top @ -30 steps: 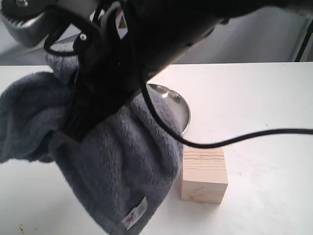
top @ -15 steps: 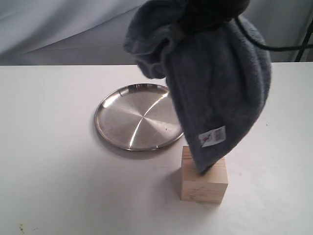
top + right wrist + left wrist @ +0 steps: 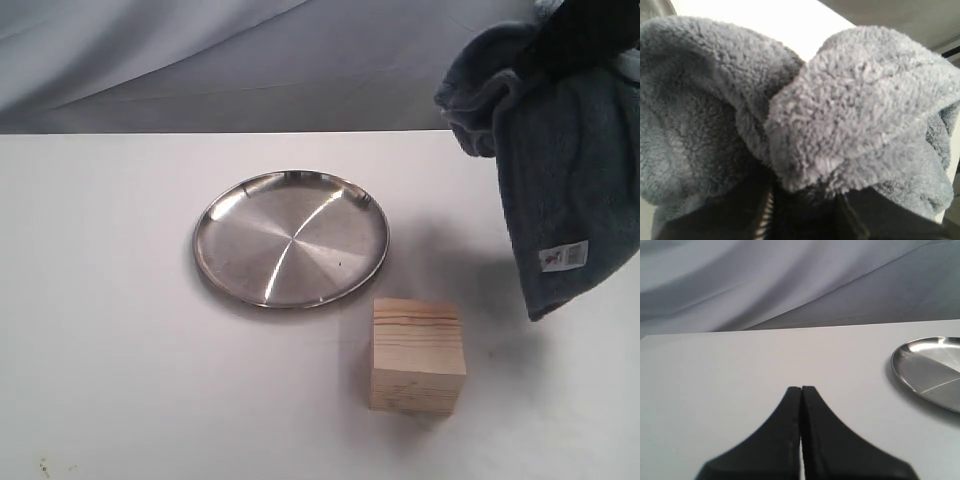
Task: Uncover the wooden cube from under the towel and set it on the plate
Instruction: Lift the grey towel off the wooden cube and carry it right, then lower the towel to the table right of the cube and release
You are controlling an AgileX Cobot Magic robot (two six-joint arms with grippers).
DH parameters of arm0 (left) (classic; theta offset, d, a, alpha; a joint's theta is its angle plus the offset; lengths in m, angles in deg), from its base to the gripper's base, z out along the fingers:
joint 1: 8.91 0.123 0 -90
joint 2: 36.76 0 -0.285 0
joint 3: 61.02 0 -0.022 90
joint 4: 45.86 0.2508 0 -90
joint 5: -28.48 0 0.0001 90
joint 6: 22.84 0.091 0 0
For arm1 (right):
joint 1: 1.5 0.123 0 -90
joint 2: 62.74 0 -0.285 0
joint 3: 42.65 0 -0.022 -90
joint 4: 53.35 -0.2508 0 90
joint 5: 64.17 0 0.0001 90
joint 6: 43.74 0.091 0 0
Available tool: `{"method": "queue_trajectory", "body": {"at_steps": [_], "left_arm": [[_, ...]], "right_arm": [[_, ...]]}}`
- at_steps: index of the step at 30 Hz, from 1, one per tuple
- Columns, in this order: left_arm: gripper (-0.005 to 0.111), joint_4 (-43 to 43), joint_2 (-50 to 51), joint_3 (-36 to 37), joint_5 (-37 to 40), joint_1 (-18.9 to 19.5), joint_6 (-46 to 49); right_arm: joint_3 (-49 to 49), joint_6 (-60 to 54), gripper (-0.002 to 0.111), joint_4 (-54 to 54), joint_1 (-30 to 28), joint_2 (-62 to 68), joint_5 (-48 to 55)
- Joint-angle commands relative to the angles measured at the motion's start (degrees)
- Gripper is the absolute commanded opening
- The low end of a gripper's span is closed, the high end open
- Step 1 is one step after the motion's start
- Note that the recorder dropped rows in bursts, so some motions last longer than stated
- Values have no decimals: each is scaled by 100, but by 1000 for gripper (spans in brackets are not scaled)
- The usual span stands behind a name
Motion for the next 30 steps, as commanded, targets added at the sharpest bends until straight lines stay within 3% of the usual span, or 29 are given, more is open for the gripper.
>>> {"method": "queue_trajectory", "body": {"at_steps": [1, 11, 12, 17, 19, 24, 30], "left_arm": [[0, -48, -13, 29, -12, 10, 6], [0, -48, -13, 29, -12, 10, 6], [0, -48, -13, 29, -12, 10, 6], [0, -48, -13, 29, -12, 10, 6], [0, -48, -13, 29, -12, 10, 6], [0, -48, -13, 29, -12, 10, 6], [0, -48, -13, 29, -12, 10, 6]], "right_arm": [[-53, -361, 0, -359, -37, 352, -14], [-53, 355, 2, -178, -37, 1849, -93], [-53, 355, 6, -178, -37, 1926, -8], [-53, 355, 62, -17, -37, 2003, 276], [-53, 562, 77, -17, -37, 1936, 210], [-53, 654, 90, 6, -37, 1804, 198], [-53, 641, 92, 77, -26, 1435, 102]]}}
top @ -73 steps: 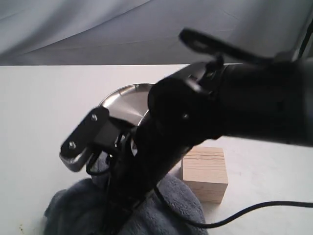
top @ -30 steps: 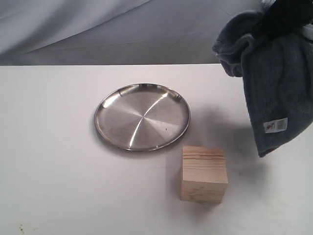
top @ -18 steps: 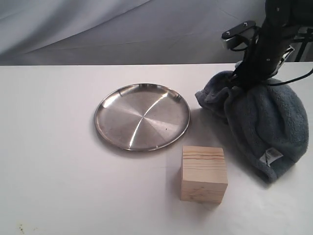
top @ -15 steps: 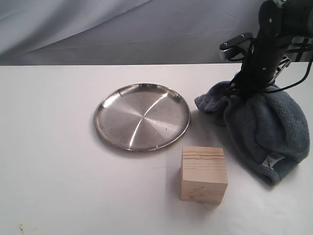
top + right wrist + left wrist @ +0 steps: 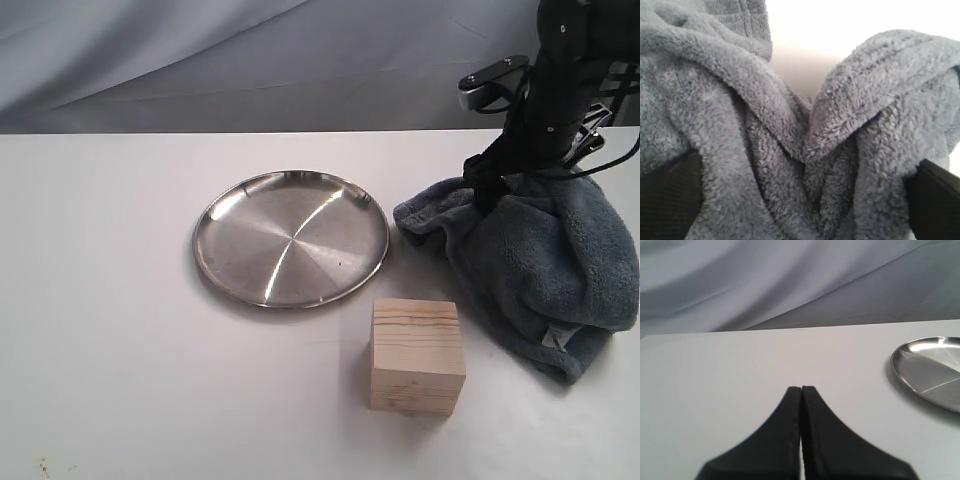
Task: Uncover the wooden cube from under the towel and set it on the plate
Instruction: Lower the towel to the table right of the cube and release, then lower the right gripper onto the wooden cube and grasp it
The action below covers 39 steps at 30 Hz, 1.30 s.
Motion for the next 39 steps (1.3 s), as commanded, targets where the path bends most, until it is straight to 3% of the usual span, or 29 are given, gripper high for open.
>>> {"method": "queue_trajectory", "body": {"at_steps": [1, 10, 14, 15, 17, 29, 35, 39], "left_arm": [[0, -48, -13, 29, -12, 10, 6], [0, -48, -13, 29, -12, 10, 6], [0, -48, -13, 29, -12, 10, 6], [0, -48, -13, 29, -12, 10, 6], [0, -48, -13, 29, -12, 10, 6], [0, -48, -13, 29, -12, 10, 6], [0, -48, -13, 29, -12, 10, 6], [0, -48, -13, 29, -12, 10, 6]], "right_arm": [[-44, 23, 92, 79, -4, -391, -117], [-44, -204, 91, -109, -4, -1245, -144], [-44, -1435, 91, -1353, -4, -1528, 174], [-44, -2065, 91, -2169, 19, -1611, 532], [-44, -2440, 91, -2467, 219, -1698, 838], [865, -2758, 91, -1284, 2528, -1739, 990], [1545, -3169, 92, -1270, 2678, -1762, 990], [1831, -3405, 98, -1135, 2678, -1762, 913]]}}
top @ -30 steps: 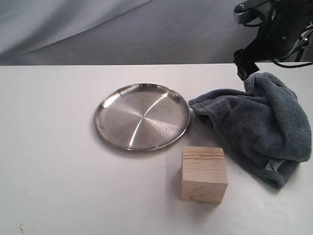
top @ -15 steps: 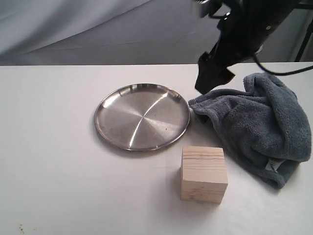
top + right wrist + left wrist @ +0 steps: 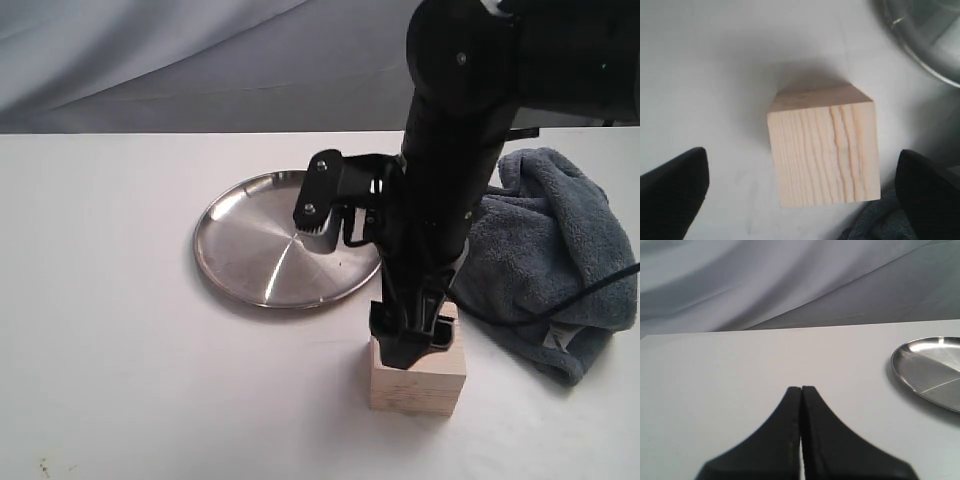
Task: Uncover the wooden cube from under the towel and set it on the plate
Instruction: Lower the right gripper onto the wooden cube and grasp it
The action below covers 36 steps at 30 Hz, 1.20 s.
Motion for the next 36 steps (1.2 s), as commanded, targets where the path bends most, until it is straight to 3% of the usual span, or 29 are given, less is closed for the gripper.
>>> {"method": "queue_trajectory", "body": {"at_steps": [1, 7, 36], "left_arm": [[0, -48, -13, 29, -12, 10, 6], [0, -48, -13, 29, -12, 10, 6], [0, -48, -13, 29, -12, 10, 6]], "right_arm": [[252, -325, 99, 182, 20, -63, -124], [252, -377, 105, 182, 8, -48, -174], [420, -340, 105, 548, -82, 1304, -740]]}}
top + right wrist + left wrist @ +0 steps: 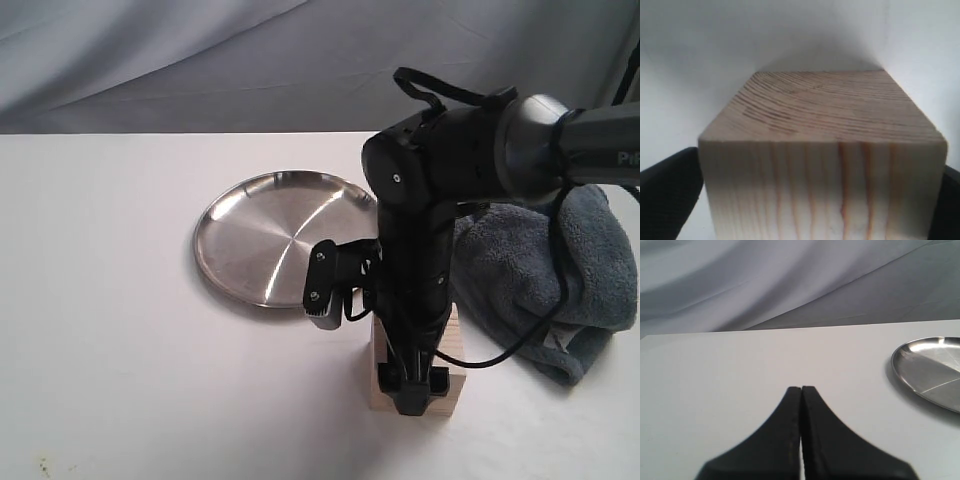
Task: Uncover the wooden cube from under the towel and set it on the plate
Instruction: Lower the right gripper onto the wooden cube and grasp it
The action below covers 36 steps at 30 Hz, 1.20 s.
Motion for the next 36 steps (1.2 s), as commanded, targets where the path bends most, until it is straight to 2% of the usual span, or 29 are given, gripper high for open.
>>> {"method": "queue_trajectory", "body": {"at_steps": [1, 5, 8, 11, 18, 25, 28, 36], "left_arm": [[0, -48, -13, 29, -12, 10, 6], [0, -48, -13, 29, -12, 10, 6], [0, -48, -13, 29, -12, 10, 6], [0, -48, -13, 29, -12, 10, 6], [0, -48, -13, 29, -12, 10, 6], [0, -48, -13, 29, -12, 10, 6], [0, -48, -13, 29, -12, 10, 6], [0, -48, -13, 29, -12, 10, 6]], "right_arm": [[17, 17, 105, 34, -49, 100, -109], [17, 17, 103, -16, -49, 100, -130], [17, 6, 95, -16, -49, 100, -130], [17, 6, 81, -16, -49, 100, -169], [17, -18, 38, -16, -49, 100, -249], [17, 213, 7, -16, -49, 56, -273], [17, 331, 0, -27, -49, -107, -433], [17, 468, 0, -537, -49, -764, -783]]}}
